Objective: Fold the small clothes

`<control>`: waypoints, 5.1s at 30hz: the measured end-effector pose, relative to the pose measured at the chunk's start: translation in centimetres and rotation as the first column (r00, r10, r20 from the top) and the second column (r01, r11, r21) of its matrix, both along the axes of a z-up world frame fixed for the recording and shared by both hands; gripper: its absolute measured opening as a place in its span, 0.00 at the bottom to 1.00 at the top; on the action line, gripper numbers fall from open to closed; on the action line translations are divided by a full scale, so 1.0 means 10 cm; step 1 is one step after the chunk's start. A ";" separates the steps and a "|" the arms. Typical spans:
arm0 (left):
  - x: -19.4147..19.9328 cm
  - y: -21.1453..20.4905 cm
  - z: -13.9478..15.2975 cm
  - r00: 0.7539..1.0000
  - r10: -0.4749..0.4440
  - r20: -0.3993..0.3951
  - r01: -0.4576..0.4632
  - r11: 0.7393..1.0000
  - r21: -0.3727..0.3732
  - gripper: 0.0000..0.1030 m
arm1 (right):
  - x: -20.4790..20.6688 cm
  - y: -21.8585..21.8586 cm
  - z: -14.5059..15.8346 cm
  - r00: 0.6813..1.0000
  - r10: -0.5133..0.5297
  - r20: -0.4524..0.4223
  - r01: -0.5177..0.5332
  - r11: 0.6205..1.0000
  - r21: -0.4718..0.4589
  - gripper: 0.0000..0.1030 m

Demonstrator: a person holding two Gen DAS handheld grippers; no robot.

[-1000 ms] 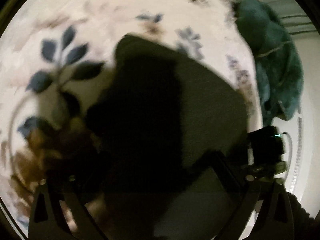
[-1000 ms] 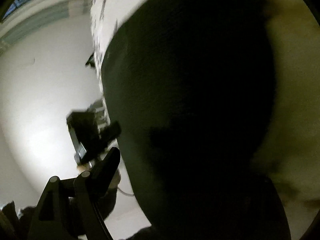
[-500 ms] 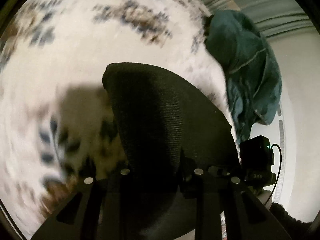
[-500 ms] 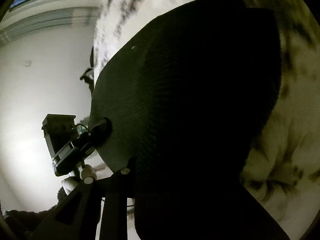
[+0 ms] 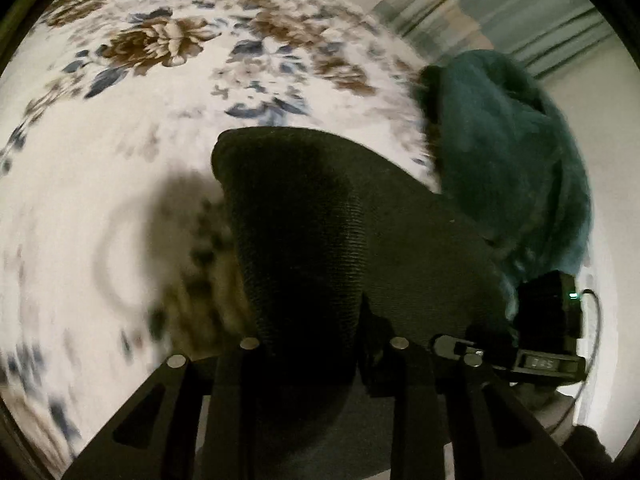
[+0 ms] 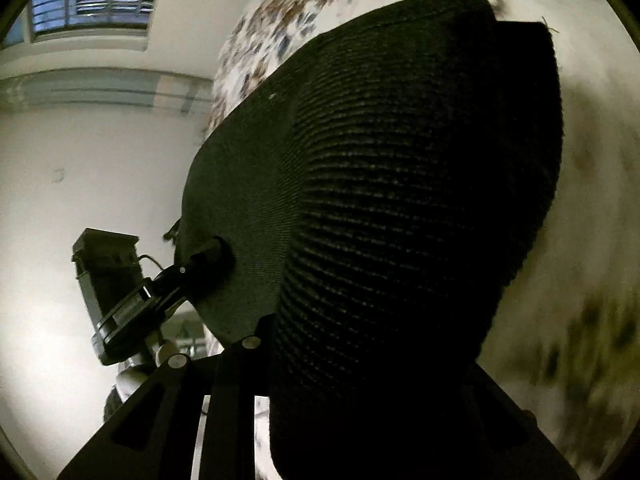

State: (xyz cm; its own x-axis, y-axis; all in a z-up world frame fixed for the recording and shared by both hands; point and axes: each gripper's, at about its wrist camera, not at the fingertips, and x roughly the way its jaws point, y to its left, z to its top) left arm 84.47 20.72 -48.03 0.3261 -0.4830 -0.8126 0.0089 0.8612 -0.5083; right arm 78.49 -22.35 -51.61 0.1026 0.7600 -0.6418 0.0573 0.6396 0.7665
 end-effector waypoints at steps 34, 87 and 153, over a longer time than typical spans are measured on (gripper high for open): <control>-2.31 -0.61 1.96 0.969 0.068 0.237 -0.180 0.854 0.489 0.96 | -1.83 1.16 2.56 0.924 0.020 0.381 0.323 0.489 -0.810 1.00; -5.09 -0.92 4.45 0.819 0.106 0.564 -0.387 0.828 0.406 1.00 | -5.54 1.02 6.28 0.692 0.087 0.717 0.542 0.593 -0.595 1.00; -5.29 -0.97 4.65 0.795 0.127 0.593 -0.428 0.811 0.400 1.00 | -5.63 1.20 6.30 0.692 0.083 0.717 0.540 0.600 -0.590 1.00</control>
